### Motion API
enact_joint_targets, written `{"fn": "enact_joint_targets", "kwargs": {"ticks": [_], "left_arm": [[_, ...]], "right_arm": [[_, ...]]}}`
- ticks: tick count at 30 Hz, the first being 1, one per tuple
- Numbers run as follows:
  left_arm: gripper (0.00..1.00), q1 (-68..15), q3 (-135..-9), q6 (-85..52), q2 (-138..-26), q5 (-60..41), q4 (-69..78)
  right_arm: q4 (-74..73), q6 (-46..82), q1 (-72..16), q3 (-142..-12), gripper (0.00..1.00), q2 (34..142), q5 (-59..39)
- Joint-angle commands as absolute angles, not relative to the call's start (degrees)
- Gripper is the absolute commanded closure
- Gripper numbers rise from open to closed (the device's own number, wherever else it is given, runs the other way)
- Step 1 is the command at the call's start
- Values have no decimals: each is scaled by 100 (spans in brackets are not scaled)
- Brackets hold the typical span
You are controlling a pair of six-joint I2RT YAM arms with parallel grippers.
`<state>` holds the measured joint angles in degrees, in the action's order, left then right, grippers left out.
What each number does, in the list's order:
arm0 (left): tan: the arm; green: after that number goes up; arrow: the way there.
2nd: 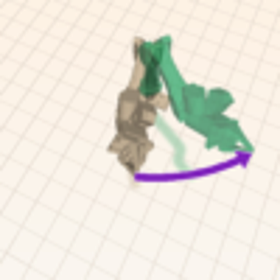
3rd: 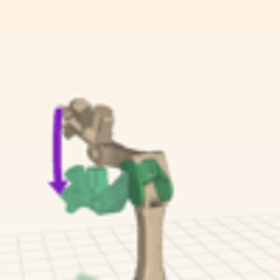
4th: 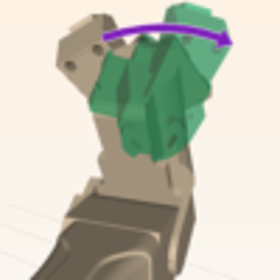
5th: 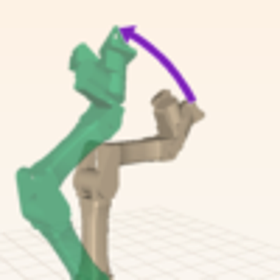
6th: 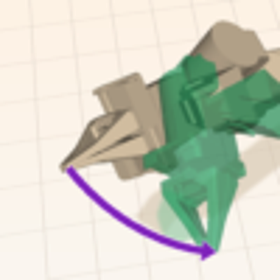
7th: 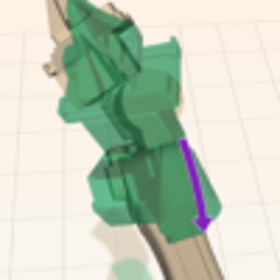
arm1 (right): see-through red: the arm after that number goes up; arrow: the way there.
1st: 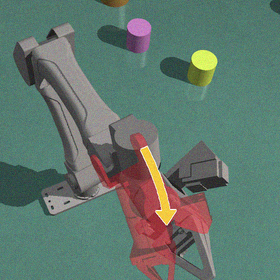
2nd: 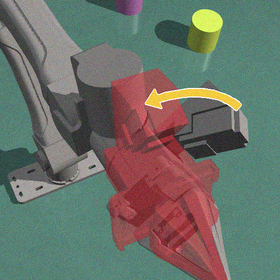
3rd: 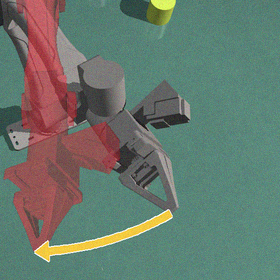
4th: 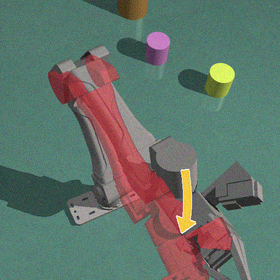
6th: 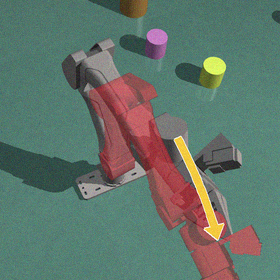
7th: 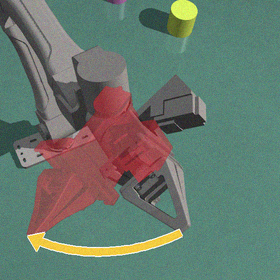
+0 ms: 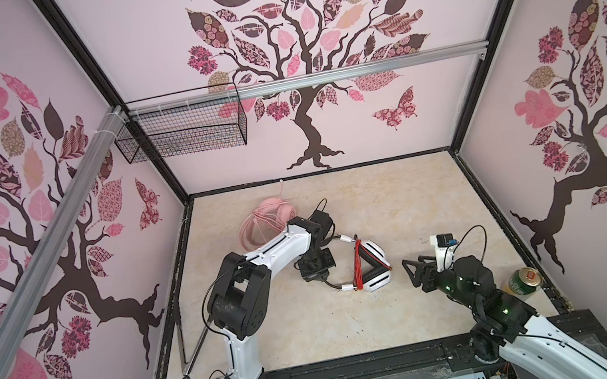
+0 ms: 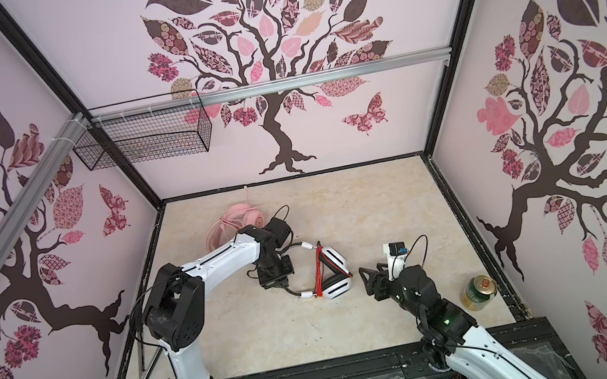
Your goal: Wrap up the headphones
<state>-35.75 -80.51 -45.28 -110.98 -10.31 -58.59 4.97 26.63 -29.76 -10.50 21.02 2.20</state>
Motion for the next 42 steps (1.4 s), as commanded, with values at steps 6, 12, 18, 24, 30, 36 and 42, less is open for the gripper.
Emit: {"fn": "enact_joint_targets", "kwargs": {"ticks": [6,12,18,24,30,36,42], "left_arm": [[100,-3034,-8413,-4452,-11625,-1548,-5674],[95,-2855,-8784,-4274,-12011,-1569,-5725],[69,-2823,-8918,-4133,-12121,-1593,-5827],[31,-2847,-8627,-3987,-11625,-1455,-5761],[18,-2902,-8498,-3838,-10787,-1042,-5937],[2,-2934,-8518,-3616,-9565,-118,-6301],[2,-2943,-8163,-3534,-7968,879,-6016]], "right_arm": [[466,2650,-2945,-1055,32,2008,211],[500,2667,-2952,-1044,31,1911,228],[527,2668,-2952,-1066,31,1932,272],[518,2528,-2952,-1243,30,2266,280],[419,2474,-2952,-1717,30,3323,473],[299,2343,-2880,-2347,30,4266,780],[-46,2650,-1282,-2619,28,4857,-101]]}}
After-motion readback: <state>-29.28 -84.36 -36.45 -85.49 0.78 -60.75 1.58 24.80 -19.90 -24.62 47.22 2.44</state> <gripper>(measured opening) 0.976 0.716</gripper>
